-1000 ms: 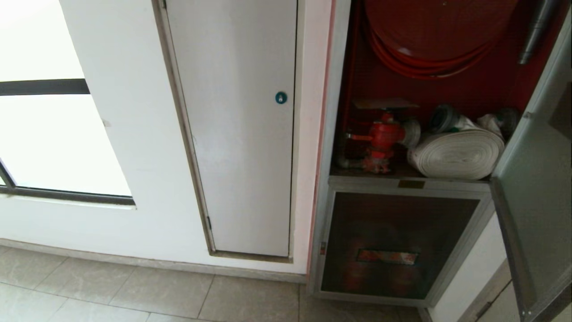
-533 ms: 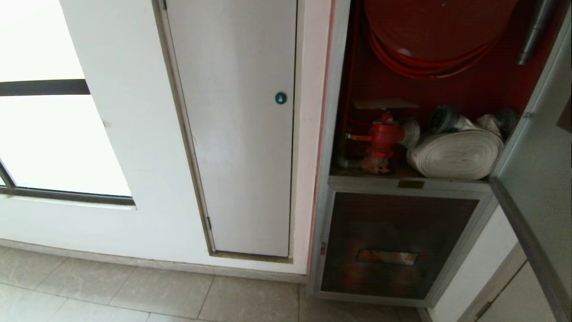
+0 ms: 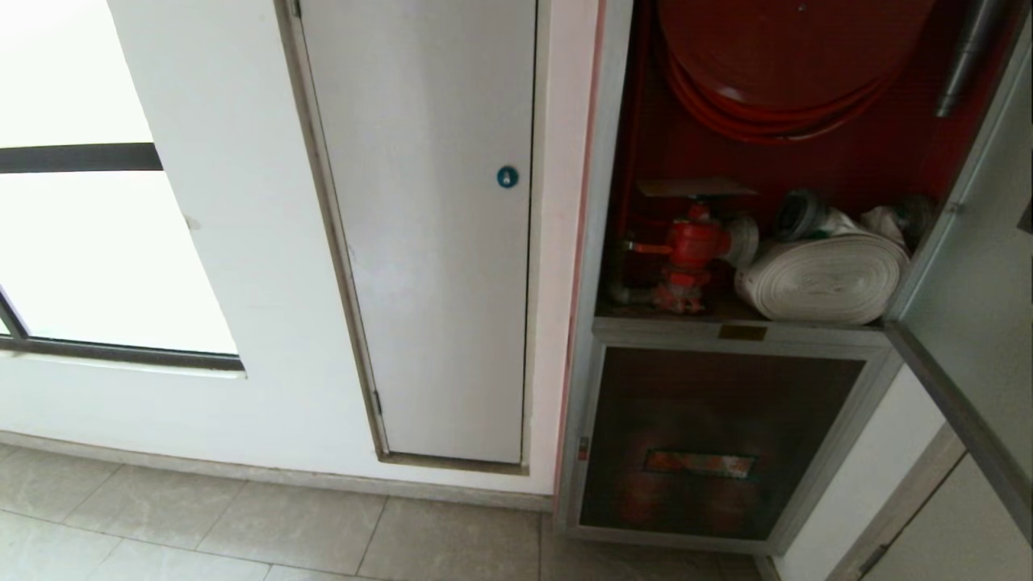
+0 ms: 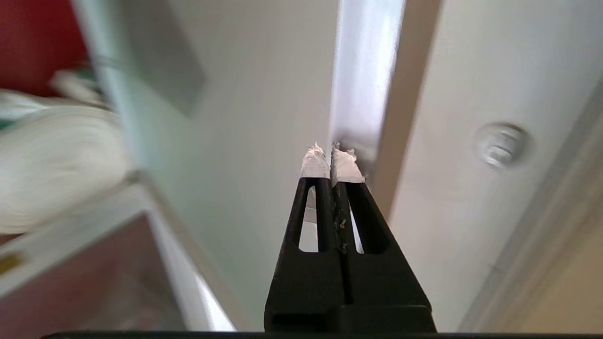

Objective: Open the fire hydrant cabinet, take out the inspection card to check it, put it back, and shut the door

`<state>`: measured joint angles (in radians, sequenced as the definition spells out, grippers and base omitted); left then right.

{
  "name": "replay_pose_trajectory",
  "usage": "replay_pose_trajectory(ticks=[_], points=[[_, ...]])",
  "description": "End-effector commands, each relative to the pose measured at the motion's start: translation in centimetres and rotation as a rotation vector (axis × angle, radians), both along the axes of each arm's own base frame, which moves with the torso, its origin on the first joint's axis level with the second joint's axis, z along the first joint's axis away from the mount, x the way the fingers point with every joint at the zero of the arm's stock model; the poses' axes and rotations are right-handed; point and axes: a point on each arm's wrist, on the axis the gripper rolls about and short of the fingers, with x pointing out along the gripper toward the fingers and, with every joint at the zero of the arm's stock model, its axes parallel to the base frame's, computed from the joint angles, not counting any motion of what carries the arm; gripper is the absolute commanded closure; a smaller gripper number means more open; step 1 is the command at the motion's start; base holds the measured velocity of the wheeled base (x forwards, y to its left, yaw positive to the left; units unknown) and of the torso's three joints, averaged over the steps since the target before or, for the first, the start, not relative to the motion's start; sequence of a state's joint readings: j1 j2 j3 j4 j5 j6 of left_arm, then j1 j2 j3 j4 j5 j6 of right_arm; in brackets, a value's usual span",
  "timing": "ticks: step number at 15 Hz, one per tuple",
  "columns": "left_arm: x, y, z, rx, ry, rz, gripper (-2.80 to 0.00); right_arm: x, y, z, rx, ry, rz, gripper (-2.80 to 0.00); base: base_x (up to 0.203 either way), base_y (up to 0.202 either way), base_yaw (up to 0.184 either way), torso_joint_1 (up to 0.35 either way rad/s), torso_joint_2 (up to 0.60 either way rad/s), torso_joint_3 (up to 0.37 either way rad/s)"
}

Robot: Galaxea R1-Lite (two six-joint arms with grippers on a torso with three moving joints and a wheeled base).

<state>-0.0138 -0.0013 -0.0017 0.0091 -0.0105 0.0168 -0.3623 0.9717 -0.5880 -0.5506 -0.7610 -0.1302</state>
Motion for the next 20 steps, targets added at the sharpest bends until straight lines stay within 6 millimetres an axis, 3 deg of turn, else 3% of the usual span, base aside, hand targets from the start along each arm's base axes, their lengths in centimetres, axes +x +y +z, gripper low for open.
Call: replay_pose_trajectory(ticks=[1,9,13,20], points=[[0.0,0.0,0.0,0.0,0.001,0.0,0.0,0.1,-0.6,0.1,0.003,0.006,-0.045,0.0,0.0,0.0,0.0,0.0,0.0,0.0],[0.0,0.0,0.0,0.0,0.001,0.0,0.0,0.1,-4.8,-1.1,0.038,0.08,-0.159,0.0,0.0,0.0,0.0,0.0,0.0,0.0],[0.0,0.0,0.0,0.0,0.0,0.0,0.0,0.2,-5.0,-1.2,0.044,0.074,-0.125,0.0,0.0,0.0,0.0,0.0,0.0,0.0],[0.0,0.0,0.0,0.0,0.0,0.0,0.0,1.0,-4.2,-2.6,0.048,0.127,0.181,0.0,0.0,0.0,0.0,0.0,0.0,0.0]])
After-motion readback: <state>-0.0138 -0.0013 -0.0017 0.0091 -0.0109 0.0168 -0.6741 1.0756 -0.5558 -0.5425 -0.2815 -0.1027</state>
